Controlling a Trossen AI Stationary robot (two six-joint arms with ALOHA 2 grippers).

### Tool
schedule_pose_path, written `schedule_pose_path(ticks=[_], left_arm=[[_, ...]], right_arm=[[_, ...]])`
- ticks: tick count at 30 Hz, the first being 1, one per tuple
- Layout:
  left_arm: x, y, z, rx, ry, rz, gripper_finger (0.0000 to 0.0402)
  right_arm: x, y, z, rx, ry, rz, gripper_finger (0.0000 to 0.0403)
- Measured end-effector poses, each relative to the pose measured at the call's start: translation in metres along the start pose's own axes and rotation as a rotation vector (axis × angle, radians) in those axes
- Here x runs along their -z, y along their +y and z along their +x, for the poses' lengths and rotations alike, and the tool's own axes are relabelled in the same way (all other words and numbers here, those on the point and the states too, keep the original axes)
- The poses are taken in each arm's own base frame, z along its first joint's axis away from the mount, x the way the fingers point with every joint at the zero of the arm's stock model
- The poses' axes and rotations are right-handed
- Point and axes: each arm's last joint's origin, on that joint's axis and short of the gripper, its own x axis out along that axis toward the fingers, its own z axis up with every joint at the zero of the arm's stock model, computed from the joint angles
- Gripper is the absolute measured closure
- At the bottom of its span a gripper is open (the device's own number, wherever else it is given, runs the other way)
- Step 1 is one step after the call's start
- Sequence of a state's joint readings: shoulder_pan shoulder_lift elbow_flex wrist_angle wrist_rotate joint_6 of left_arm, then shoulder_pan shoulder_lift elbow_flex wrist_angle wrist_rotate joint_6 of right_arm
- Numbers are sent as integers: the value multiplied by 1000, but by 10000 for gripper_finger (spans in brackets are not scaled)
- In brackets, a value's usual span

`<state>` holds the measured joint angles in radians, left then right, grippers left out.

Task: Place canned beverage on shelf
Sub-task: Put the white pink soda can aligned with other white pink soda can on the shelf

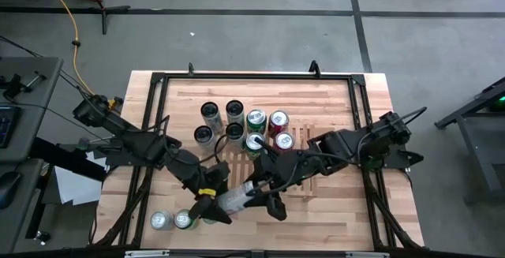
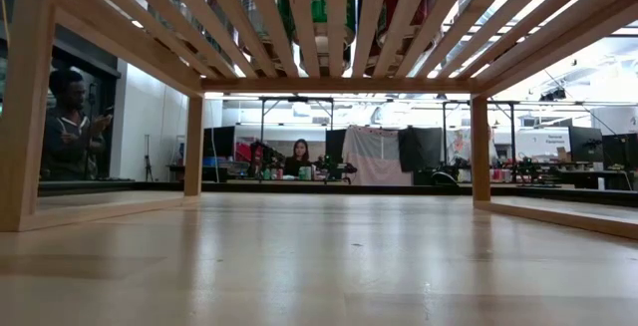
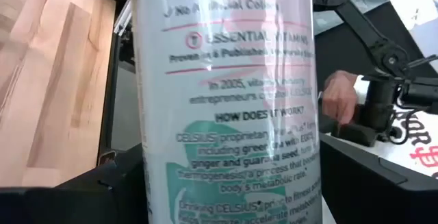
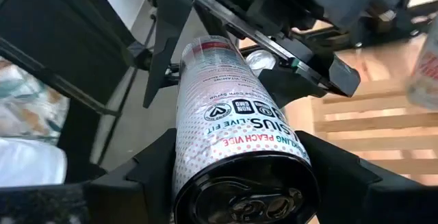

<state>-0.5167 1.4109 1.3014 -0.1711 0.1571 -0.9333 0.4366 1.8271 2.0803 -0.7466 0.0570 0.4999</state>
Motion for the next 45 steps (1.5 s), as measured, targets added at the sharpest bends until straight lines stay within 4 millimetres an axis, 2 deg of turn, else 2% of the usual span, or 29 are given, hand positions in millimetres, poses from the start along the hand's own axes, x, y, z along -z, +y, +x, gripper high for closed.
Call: schedule_pose_path(ticks=[10, 13, 16, 18, 21, 26, 31, 34, 39, 42, 45], left_arm=[[-1, 1, 0, 9, 18, 66, 89], [-2, 3, -1, -2, 18, 73, 116], [-3, 8, -2, -27, 35, 69, 160], [-4, 10, -2, -33, 48, 70, 169], [-6, 14, -4, -36, 69, 72, 169], [-8, 15, -12, -43, 100, 98, 169], [-5, 12, -33, -103, 108, 124, 169], [-2, -2, -58, -171, -7, 194, 169], [13, -24, -97, -362, -376, 323, 169], [33, -23, -103, -440, -606, 337, 169], [54, -11, -95, -458, -753, 317, 169]], right_arm=[[-2, -6, -1, -27, 36, -3, 162], [-1, -6, -1, -27, 40, -10, 162], [-1, -7, -1, -28, 52, -27, 162], [0, -7, -1, -26, 56, -23, 159], [0, -7, -1, -36, 63, 5, 111], [-4, -6, -19, -79, 62, 48, 23], [-9, -3, -48, -83, 37, 79, 14], [-7, -1, -61, -8, 17, 70, 15], [2, 3, -63, 170, -29, 55, 15], [4, 2, -53, 241, -58, 76, 14], [1, -1, -39, 317, -136, 116, 14]])
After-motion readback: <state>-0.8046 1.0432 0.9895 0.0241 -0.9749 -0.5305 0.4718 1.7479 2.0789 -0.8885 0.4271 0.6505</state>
